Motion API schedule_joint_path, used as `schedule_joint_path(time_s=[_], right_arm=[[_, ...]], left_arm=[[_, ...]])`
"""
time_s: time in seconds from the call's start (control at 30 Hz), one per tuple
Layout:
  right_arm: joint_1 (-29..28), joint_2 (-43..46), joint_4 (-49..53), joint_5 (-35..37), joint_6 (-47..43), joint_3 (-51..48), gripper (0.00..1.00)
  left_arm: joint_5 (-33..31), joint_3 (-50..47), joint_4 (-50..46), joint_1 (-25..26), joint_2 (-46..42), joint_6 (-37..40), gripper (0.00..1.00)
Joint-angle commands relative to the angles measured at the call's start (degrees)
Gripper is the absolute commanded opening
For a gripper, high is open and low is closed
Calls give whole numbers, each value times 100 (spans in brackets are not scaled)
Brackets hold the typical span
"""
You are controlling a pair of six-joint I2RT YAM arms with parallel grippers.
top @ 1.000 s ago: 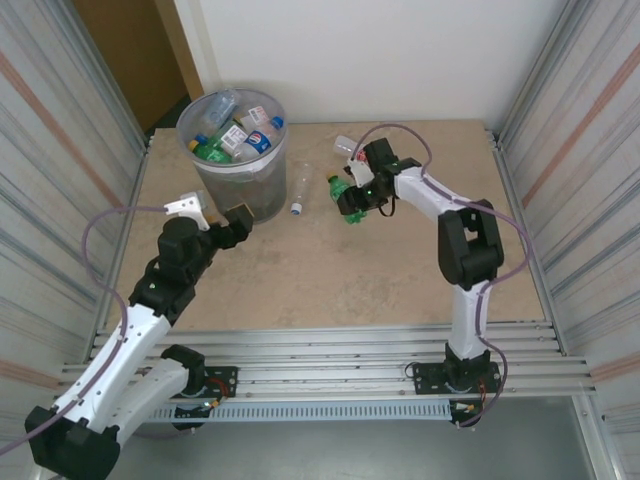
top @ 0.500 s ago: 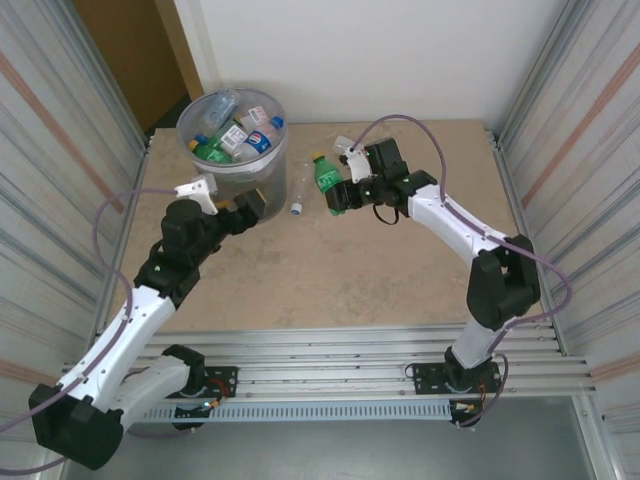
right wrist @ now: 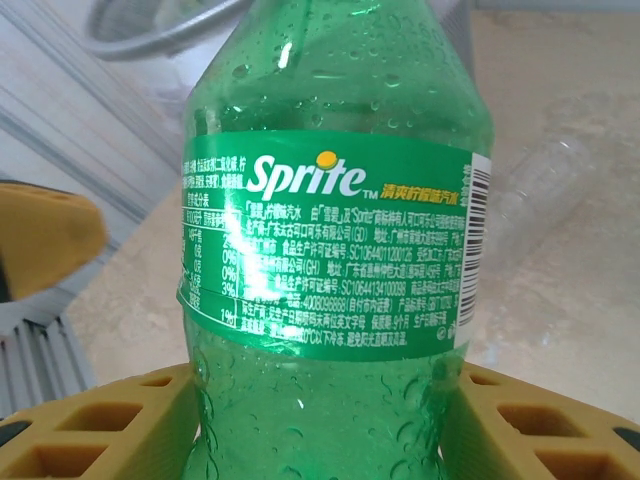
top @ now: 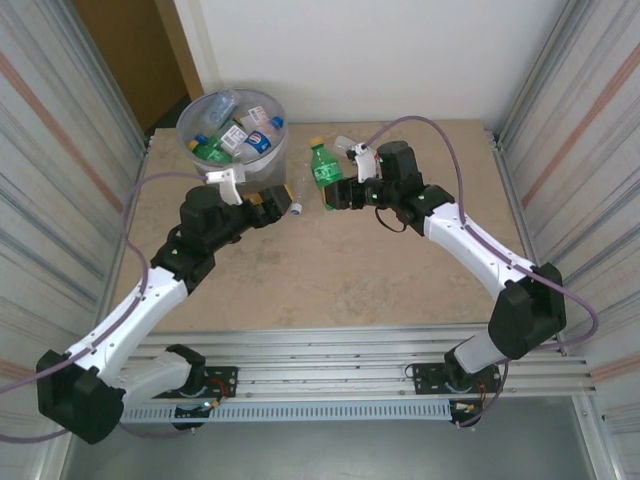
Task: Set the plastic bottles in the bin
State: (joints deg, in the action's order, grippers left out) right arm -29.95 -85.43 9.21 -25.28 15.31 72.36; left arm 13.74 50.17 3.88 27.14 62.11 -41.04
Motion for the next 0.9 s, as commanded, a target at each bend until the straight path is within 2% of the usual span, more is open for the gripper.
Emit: schedule_joint_path(time_s=[0.0, 0.23, 0.47, 0.67, 0.77, 0.87], right_arm=[[-54, 263, -552, -304, 174, -94, 36], [-135, 346, -768, -632, 253, -200, 36], [-340, 509, -710, -600, 184, -261, 36], [-444, 610, -798, -659, 101, -301, 37], [-507, 620, -729, -529, 12, -276, 37], [-529, 604, -693, -462, -2, -259, 38]], left_arm=[[294, 161, 539, 86, 138, -243, 97], [634, 404, 1306, 139, 663, -392, 94], [819, 668, 1784, 152, 1168, -550, 95], [1137, 1214, 1687, 152, 1642, -495, 95], [1282, 1355, 1782, 152, 1822, -558, 87], [1442, 1407, 1926, 149, 1957, -631, 73]])
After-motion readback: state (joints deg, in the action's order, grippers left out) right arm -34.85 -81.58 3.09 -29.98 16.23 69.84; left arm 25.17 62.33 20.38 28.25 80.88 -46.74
